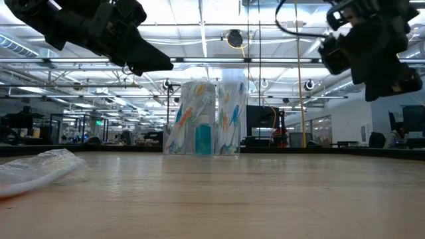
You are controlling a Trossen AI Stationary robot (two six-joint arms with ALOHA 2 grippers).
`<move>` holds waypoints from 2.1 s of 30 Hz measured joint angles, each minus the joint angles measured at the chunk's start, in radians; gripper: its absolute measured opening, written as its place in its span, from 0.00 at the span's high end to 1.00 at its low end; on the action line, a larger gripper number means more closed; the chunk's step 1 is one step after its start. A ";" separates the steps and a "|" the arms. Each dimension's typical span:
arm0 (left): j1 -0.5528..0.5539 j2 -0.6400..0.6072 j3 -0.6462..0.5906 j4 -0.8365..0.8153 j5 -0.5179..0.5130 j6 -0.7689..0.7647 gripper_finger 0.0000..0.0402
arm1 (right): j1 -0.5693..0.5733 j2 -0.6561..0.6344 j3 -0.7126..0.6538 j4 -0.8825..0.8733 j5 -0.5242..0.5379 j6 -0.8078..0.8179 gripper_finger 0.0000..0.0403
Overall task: Pick & Place toothbrushing station
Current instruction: Put the blue mouthwash bottle into the transparent organizer
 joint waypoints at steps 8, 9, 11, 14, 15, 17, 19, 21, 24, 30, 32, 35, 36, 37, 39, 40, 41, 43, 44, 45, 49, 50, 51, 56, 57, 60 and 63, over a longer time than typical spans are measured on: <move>0.000 0.000 0.000 0.000 0.000 -0.002 0.61 | 0.049 0.223 0.000 0.472 -0.170 0.202 0.62; 0.000 0.000 0.000 0.000 0.000 -0.002 0.61 | 0.058 0.240 0.000 0.516 -0.196 0.213 0.62; 0.000 0.000 0.000 0.000 0.000 -0.002 0.61 | 0.080 0.269 0.000 0.570 -0.245 0.260 0.62; 0.000 0.000 0.000 0.000 0.000 -0.003 0.61 | 0.106 0.290 0.000 0.580 -0.293 0.288 0.62; 0.000 0.000 0.000 0.000 0.000 -0.003 0.61 | 0.110 0.293 0.000 0.581 -0.314 0.288 0.62; 0.000 0.000 0.000 0.000 0.000 -0.003 0.61 | 0.110 0.293 0.000 0.582 -0.386 0.273 0.62; 0.000 0.000 0.000 0.000 0.000 -0.003 0.61 | 0.103 0.293 0.000 0.583 -0.478 0.167 0.62; 0.000 0.000 0.000 0.000 0.000 -0.003 0.61 | 0.100 0.293 0.000 0.583 -0.544 -0.029 0.62; 0.000 0.000 0.000 0.000 0.000 -0.004 0.61 | 0.103 0.293 0.001 0.584 -0.490 -0.331 0.62; 0.000 0.000 0.000 -0.002 0.001 -0.025 0.61 | 0.102 0.293 0.001 0.606 -0.339 -0.344 0.62; 0.000 0.000 0.000 -0.003 0.001 -0.024 0.61 | 0.102 0.293 0.001 0.606 -0.304 -0.329 0.62; 0.000 0.000 0.000 -0.005 0.001 -0.016 0.61 | 0.102 0.293 0.001 0.621 -0.246 -0.266 0.62; 0.000 0.000 0.000 -0.008 0.001 -0.003 0.61 | 0.102 0.293 0.001 0.626 -0.223 -0.255 0.62; 0.000 0.000 0.000 -0.013 0.002 0.009 0.61 | 0.102 0.293 0.001 0.632 -0.203 -0.245 0.62; 0.000 0.000 0.000 -0.032 0.001 0.031 0.61 | 0.102 0.293 0.001 0.647 -0.175 -0.201 0.62; 0.000 0.000 0.000 -0.047 0.001 0.040 0.61 | 0.103 0.293 0.001 0.658 -0.147 -0.150 0.62; 0.000 0.000 0.000 -0.063 0.001 0.053 0.61 | 0.110 0.293 0.001 0.659 -0.117 -0.072 0.62; 0.000 0.000 0.000 -0.095 0.001 0.082 0.61 | 0.130 0.293 0.001 0.650 -0.019 0.087 0.62; 0.000 0.000 0.000 -0.112 0.001 0.092 0.61 | 0.143 0.293 0.001 0.644 0.029 0.124 0.62; 0.000 0.000 0.000 -0.126 0.001 0.100 0.61 | 0.155 0.293 0.001 0.639 0.066 0.125 0.62; 0.000 0.000 0.000 -0.139 0.000 0.148 0.61 | 0.202 0.305 0.001 0.621 0.166 -0.013 0.62; 0.000 0.000 0.000 -0.137 0.000 0.160 0.61 | 0.212 0.306 0.000 0.617 0.168 -0.038 0.62; 0.000 0.000 0.000 -0.133 0.000 0.172 0.61 | 0.217 0.309 0.000 0.620 0.164 -0.061 0.62; 0.000 0.000 0.000 -0.129 0.000 0.188 0.61 | 0.216 0.338 -0.001 0.563 0.099 0.065 0.62; 0.001 0.000 0.000 -0.129 0.000 0.188 0.61 | 0.216 0.338 0.000 0.542 0.046 0.120 0.62; 0.002 0.000 0.000 -0.131 -0.001 0.188 0.61 | 0.231 0.337 0.000 0.466 -0.102 0.285 0.62; 0.001 0.000 0.000 -0.134 0.000 0.187 0.61 | 0.247 0.337 0.000 0.427 -0.205 0.397 0.62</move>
